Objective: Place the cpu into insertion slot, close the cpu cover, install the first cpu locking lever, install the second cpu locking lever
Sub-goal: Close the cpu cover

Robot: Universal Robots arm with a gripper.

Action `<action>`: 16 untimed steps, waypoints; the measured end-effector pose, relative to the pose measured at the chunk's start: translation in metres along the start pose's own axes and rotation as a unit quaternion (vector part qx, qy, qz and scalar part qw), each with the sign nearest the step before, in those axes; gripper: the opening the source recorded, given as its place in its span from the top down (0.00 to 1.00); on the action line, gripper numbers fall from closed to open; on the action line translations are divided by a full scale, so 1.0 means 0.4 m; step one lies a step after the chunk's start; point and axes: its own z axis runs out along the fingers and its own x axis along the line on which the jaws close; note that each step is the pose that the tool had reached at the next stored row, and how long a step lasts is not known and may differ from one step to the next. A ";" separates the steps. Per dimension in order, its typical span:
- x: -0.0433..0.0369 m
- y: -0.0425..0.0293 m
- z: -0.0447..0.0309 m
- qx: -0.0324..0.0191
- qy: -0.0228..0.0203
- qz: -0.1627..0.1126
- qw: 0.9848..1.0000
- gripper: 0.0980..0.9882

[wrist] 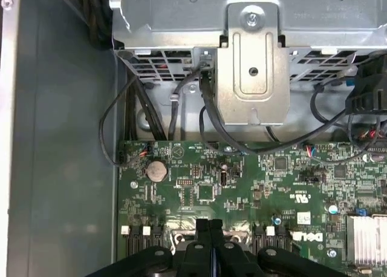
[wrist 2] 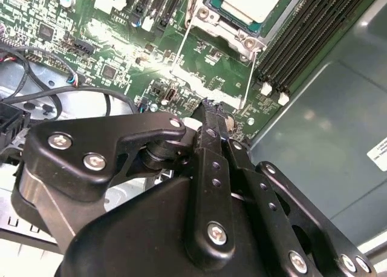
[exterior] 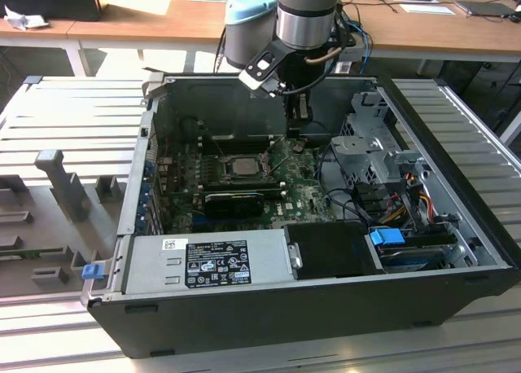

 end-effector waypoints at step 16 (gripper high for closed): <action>-0.002 0.031 0.076 0.000 0.000 -0.002 1.000 0.99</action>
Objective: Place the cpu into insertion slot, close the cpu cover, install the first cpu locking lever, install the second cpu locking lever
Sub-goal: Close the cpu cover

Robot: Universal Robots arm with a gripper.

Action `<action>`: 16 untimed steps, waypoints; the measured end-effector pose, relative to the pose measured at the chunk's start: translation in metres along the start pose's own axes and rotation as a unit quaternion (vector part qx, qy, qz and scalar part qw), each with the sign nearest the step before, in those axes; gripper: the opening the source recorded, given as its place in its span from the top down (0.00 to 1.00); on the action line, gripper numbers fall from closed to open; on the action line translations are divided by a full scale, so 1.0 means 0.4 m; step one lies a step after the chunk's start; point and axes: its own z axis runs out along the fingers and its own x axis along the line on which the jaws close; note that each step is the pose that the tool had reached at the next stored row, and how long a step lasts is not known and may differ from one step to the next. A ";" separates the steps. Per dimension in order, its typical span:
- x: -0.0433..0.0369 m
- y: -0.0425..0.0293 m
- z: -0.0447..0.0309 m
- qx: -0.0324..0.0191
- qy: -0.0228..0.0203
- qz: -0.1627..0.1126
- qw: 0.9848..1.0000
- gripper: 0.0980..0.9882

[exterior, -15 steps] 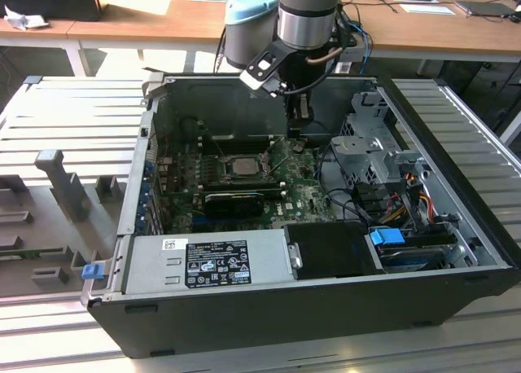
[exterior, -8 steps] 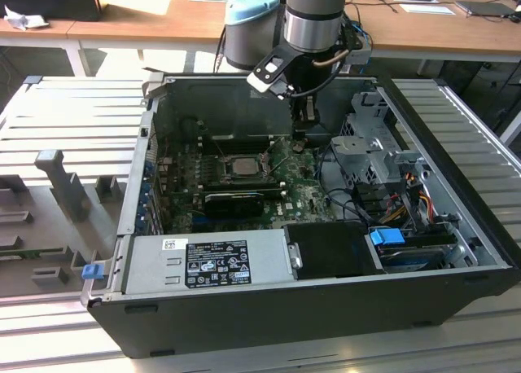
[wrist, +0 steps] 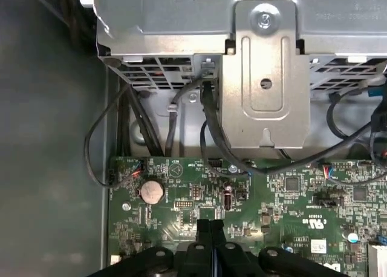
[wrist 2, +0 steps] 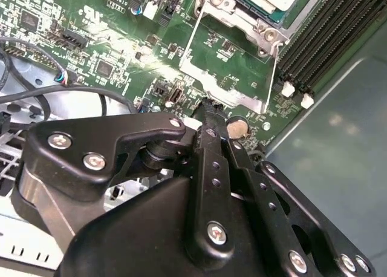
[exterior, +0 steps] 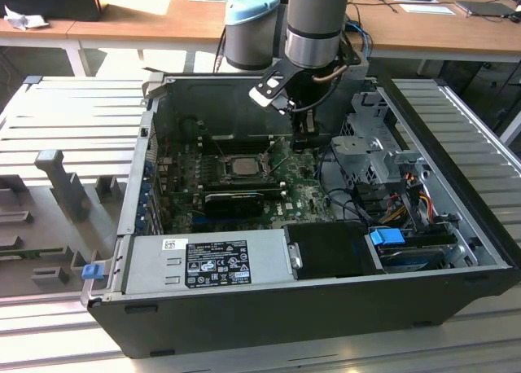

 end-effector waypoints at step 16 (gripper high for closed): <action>0.000 -0.067 -0.003 0.023 0.000 0.001 1.000 0.99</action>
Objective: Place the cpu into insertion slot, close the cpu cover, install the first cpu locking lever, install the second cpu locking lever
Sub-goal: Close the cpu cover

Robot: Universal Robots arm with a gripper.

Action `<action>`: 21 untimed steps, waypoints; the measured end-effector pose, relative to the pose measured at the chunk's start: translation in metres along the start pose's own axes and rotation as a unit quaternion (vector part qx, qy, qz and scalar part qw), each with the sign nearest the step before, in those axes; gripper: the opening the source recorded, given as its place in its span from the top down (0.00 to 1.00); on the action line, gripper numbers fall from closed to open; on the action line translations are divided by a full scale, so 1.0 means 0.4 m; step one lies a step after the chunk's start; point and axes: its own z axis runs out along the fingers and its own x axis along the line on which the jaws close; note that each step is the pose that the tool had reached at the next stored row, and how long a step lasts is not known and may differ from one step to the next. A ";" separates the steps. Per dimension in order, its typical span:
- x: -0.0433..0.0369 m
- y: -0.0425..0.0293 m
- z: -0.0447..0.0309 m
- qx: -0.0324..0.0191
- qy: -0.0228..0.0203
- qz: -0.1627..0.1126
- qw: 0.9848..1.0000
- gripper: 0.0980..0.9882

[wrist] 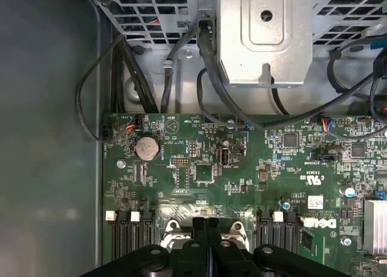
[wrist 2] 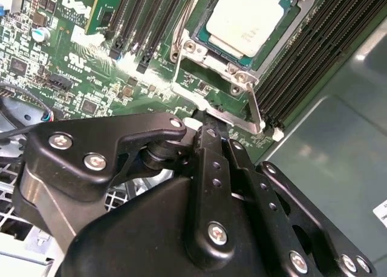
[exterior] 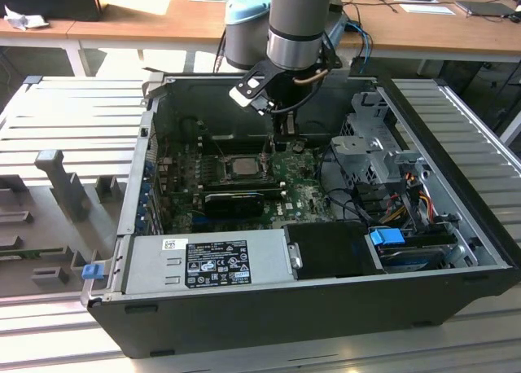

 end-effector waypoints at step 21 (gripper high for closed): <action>-0.001 -0.101 0.036 -0.026 0.000 -0.006 1.000 0.99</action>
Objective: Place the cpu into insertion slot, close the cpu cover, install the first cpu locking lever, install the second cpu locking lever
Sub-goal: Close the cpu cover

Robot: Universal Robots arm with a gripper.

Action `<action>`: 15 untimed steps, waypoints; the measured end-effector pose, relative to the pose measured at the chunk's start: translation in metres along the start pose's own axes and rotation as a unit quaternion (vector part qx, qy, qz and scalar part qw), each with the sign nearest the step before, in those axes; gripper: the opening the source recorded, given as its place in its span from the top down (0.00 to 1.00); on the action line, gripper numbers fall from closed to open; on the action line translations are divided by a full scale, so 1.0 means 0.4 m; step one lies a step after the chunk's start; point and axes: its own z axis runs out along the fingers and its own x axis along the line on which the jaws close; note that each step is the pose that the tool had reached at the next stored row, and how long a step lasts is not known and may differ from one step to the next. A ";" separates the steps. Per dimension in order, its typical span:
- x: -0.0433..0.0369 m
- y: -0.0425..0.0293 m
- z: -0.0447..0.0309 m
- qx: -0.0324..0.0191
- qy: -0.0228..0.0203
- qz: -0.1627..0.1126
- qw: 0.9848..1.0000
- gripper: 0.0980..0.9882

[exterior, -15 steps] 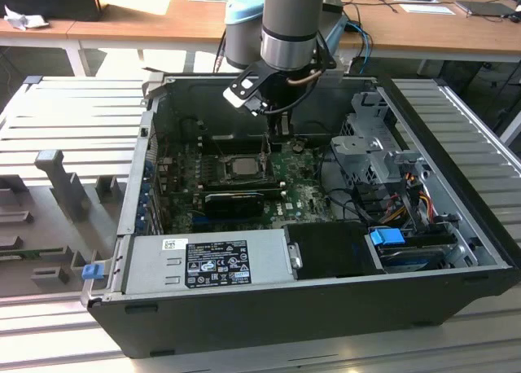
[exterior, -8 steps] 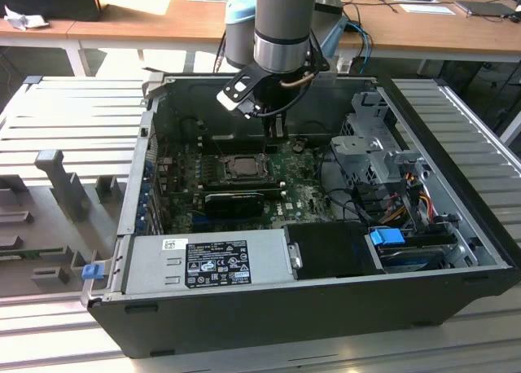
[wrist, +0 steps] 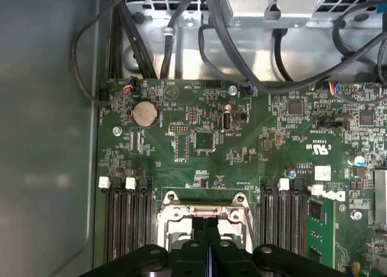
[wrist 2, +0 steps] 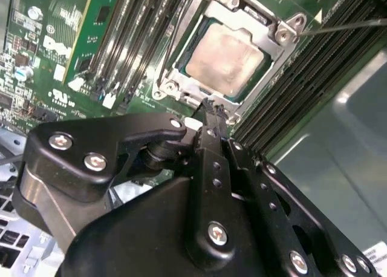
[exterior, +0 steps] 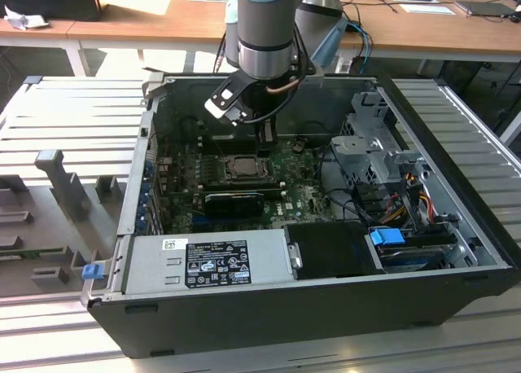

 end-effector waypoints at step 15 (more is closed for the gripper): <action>0.001 -0.054 0.001 0.000 0.000 0.000 1.000 0.99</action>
